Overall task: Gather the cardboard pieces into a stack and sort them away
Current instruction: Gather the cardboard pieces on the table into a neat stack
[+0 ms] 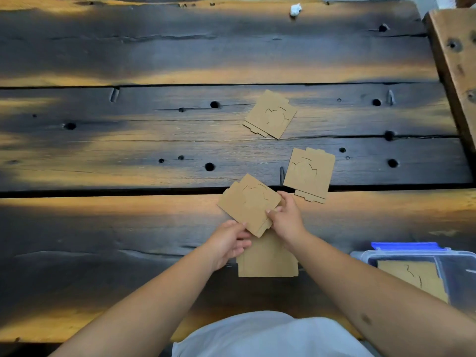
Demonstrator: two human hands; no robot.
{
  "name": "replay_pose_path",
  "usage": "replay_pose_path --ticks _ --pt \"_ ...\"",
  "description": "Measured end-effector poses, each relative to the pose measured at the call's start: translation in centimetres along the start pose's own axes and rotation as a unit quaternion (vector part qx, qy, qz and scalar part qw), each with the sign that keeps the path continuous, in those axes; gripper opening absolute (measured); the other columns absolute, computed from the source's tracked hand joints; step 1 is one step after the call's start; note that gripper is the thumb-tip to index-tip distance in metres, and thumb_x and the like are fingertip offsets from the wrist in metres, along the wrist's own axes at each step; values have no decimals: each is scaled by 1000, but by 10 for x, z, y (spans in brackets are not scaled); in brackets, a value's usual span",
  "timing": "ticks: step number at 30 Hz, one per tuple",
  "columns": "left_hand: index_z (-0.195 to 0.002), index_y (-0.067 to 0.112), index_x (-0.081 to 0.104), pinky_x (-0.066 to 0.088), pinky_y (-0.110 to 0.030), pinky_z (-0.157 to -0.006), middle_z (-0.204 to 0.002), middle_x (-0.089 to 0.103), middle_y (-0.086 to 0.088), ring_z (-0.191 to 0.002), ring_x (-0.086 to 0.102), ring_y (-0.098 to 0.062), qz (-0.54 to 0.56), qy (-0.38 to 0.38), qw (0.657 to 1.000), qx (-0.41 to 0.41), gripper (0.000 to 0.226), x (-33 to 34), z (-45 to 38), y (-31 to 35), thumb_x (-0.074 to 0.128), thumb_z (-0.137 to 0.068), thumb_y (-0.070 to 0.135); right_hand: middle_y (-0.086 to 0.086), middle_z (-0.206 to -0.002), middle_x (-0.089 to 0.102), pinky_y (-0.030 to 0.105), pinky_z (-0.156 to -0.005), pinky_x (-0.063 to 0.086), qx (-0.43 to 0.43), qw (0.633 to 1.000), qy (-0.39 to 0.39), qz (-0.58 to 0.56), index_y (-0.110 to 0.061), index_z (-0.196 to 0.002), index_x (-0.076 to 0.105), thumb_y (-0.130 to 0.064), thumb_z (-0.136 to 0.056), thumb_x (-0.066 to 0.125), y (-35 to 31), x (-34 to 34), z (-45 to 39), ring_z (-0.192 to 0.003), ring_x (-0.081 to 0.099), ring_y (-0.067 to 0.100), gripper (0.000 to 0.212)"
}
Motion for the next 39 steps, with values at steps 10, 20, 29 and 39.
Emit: replay_pose_path --ticks 10,20,29,39 --pt "-118 21 64 42 -21 -63 -93 66 -1 -75 56 -11 -191 43 974 112 26 -28 13 32 48 -98 16 6 -87 65 47 -92 51 -1 997 -70 20 -21 -139 39 -3 -90 62 18 -45 10 -100 64 28 57" --pt "-118 23 68 52 -33 -88 -108 72 0 -98 65 -19 -337 71 928 143 32 1 21 -17 47 -95 19 -1 -108 61 36 -88 51 -59 968 19 243 -24 -107 56 -14 -82 73 50 -61 40 -96 58 16 32" --pt "-97 11 67 52 -38 -81 -94 70 -10 -88 63 -22 -381 98 914 97 23 -7 13 -16 51 -90 26 -5 -113 50 31 -92 48 -71 955 -5 287 -20 -120 57 -12 -84 71 50 -54 40 -100 54 13 39" --pt "-93 14 56 47 -30 -66 -86 54 -9 -78 53 -24 -224 102 969 -9 12 -4 14 -26 52 -90 25 2 -92 59 32 -63 50 46 958 -4 283 -19 -94 50 -19 -84 62 64 -54 37 -81 55 16 15"
Point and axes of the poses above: each hand's wrist, its own z-axis away from the middle knuckle, its own x-axis out of the palm, y = z × x, the point moved 7 cm from there along -z, towards the middle knuckle
